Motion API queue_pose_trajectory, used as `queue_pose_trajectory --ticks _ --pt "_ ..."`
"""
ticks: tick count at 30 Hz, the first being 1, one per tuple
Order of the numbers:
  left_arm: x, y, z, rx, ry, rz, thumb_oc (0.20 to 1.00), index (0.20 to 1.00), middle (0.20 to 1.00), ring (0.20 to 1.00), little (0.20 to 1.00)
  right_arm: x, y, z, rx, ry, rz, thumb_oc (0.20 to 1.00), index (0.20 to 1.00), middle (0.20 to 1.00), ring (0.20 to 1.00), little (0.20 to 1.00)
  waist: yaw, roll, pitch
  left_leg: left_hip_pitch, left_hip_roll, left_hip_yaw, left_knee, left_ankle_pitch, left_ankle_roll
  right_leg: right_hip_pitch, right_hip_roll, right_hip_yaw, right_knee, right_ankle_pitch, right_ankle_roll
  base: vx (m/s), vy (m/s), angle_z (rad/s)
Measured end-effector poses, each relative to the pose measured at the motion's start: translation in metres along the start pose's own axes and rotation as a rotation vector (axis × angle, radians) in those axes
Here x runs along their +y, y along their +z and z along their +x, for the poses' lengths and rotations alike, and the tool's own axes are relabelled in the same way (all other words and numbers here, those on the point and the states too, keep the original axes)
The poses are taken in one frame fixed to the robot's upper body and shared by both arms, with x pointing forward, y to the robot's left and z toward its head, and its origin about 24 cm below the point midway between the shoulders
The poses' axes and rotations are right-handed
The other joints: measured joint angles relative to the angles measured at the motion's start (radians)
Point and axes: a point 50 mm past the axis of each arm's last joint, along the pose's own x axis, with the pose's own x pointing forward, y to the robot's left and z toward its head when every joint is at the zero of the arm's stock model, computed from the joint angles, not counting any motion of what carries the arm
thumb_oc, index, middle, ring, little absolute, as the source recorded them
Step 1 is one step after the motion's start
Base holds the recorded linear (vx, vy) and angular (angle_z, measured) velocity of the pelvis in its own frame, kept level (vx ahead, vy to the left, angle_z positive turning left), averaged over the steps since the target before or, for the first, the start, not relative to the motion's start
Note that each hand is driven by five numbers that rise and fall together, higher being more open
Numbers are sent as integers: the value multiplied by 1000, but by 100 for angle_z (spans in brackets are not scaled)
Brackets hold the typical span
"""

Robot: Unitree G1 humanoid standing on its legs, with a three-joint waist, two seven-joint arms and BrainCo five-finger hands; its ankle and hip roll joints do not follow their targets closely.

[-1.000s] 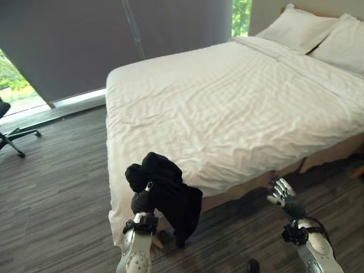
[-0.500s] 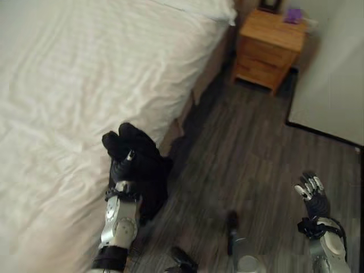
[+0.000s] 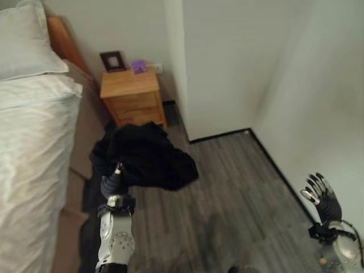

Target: Pick up bed clothes into laundry basket.

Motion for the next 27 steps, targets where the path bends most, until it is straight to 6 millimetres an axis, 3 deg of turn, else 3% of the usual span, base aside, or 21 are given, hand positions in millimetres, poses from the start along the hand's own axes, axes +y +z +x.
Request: queue_pose_trajectory --ticks 1,2,3,4,5,6,7,8,11,13,14,15,18,20,21,22,23,24,25,27 --pt "5 -3 -6 21 15 9 200 200 200 200 200 9 3 6 -20 36 1 1000 1000 1000 1000 1000 18 -11 3 -6 -5 -91 48 11 -30 13 1 42 -23 5 -10 -53 35 -139" --pt "6 -7 -10 39 22 11 200 200 200 200 200 17 10 14 -47 71 -2 1000 1000 1000 1000 1000 46 -16 9 -15 -75 -246 43 -66 -124 13 -6 112 -45 11 -18 -46 77 -148" --pt "8 -8 -13 45 27 14 200 200 200 200 200 25 15 21 -72 100 -4 1000 1000 1000 1000 1000 69 -26 24 -16 -183 -417 -3 -140 -186 14 -13 198 -90 25 -21 -1 88 -157" --pt "9 -8 -14 46 32 12 200 200 200 200 200 30 19 24 -87 125 -3 1000 1000 1000 1000 1000 98 -14 29 -15 -264 -546 -53 -185 -203 13 -13 251 -114 43 -17 23 102 -148" --pt "9 -8 -14 36 38 4 200 200 200 200 200 35 18 25 -85 147 -1 1000 1000 1000 1000 1000 110 -2 34 -8 -345 -665 -115 -226 -171 11 -15 316 -132 54 -9 92 109 -142" --pt "3 -4 -7 0 28 -17 200 200 200 200 200 33 15 22 -70 153 -8 1000 1000 1000 1000 1000 120 27 47 0 -396 -694 -218 -215 -140 25 -1 345 -117 59 -6 90 129 -119" --pt "0 -2 -6 -19 17 -22 200 200 200 200 200 28 12 19 -56 143 -16 1000 1000 1000 1000 1000 121 40 52 8 -400 -686 -263 -172 -96 26 13 356 -101 55 -1 67 137 -86" --pt "-3 3 -2 -42 2 -18 200 200 200 200 200 27 8 16 -41 139 -11 1000 1000 1000 1000 1000 104 40 53 35 -405 -668 -255 -191 -87 28 12 366 -101 52 6 23 156 -61" --pt "-5 18 6 -115 -3 -26 200 200 200 200 200 24 4 11 -29 121 -3 1000 1000 1000 1000 1000 91 1 73 59 -438 -726 -273 -220 -71 2 -4 441 -116 71 50 -66 244 -73" --pt "-24 17 19 -129 -61 -52 200 200 200 200 200 8 6 6 -33 65 -14 1000 1000 1000 1000 1000 39 38 97 58 -464 -714 -292 -280 -34 -22 -35 464 -117 97 92 -158 466 -41" --pt "-29 16 20 -127 -82 -54 200 200 200 200 200 5 7 5 -31 58 -18 1000 1000 1000 1000 1000 29 49 98 64 -467 -713 -314 -284 -29 -27 -43 462 -121 102 103 -228 515 -38" --pt "-45 16 27 -140 -145 -66 200 200 200 200 200 4 11 7 -54 47 -11 1000 1000 1000 1000 1000 23 66 111 65 -507 -677 -364 -296 -3 -83 -65 519 -128 143 136 -200 401 -62" --pt "-47 15 28 -128 -165 -45 200 200 200 200 200 5 6 3 -42 24 12 1000 1000 1000 1000 1000 -16 30 129 59 -575 -623 -391 -285 29 -127 -117 548 -166 197 170 -156 245 -60" --pt "-49 17 31 -124 -178 -27 200 200 200 200 200 11 3 3 -42 26 40 1000 1000 1000 1000 1000 -21 10 144 31 -605 -591 -373 -286 48 -163 -128 559 -167 269 173 -181 216 -56" --pt "-49 18 32 -129 -177 -26 200 200 200 200 200 15 1 3 -36 34 49 1000 1000 1000 1000 1000 -17 3 151 4 -606 -561 -347 -295 64 -204 -119 547 -178 340 156 -122 203 -104" --pt "-49 20 33 -134 -171 -26 200 200 200 200 200 21 2 7 -41 61 49 1000 1000 1000 1000 1000 -14 12 161 -11 -581 -516 -342 -306 95 -205 -103 529 -251 447 171 -107 181 -93" --pt "-52 15 35 -114 -174 -35 200 200 200 200 200 21 1 6 -36 61 49 1000 1000 1000 1000 1000 -30 28 170 -10 -563 -501 -348 -296 114 -200 -96 463 -185 370 165 -104 150 -66" --pt "-54 12 34 -106 -176 -50 200 200 200 200 200 19 -2 3 -15 59 45 1000 1000 1000 1000 1000 -27 47 174 -4 -536 -484 -349 -291 114 -218 -80 396 -13 221 110 -61 80 -54" --pt "-55 13 32 -108 -183 -50 200 200 200 200 200 19 -2 2 -11 63 41 1000 1000 1000 1000 1000 -14 50 178 14 -520 -460 -355 -289 112 -224 -58 378 107 124 95 -23 34 -72" --pt "-55 15 32 -114 -187 -48 200 200 200 200 200 17 5 1 -34 72 25 1000 1000 1000 1000 1000 -2 39 174 27 -514 -444 -360 -297 95 -178 -41 390 134 34 104 -15 -20 -48"
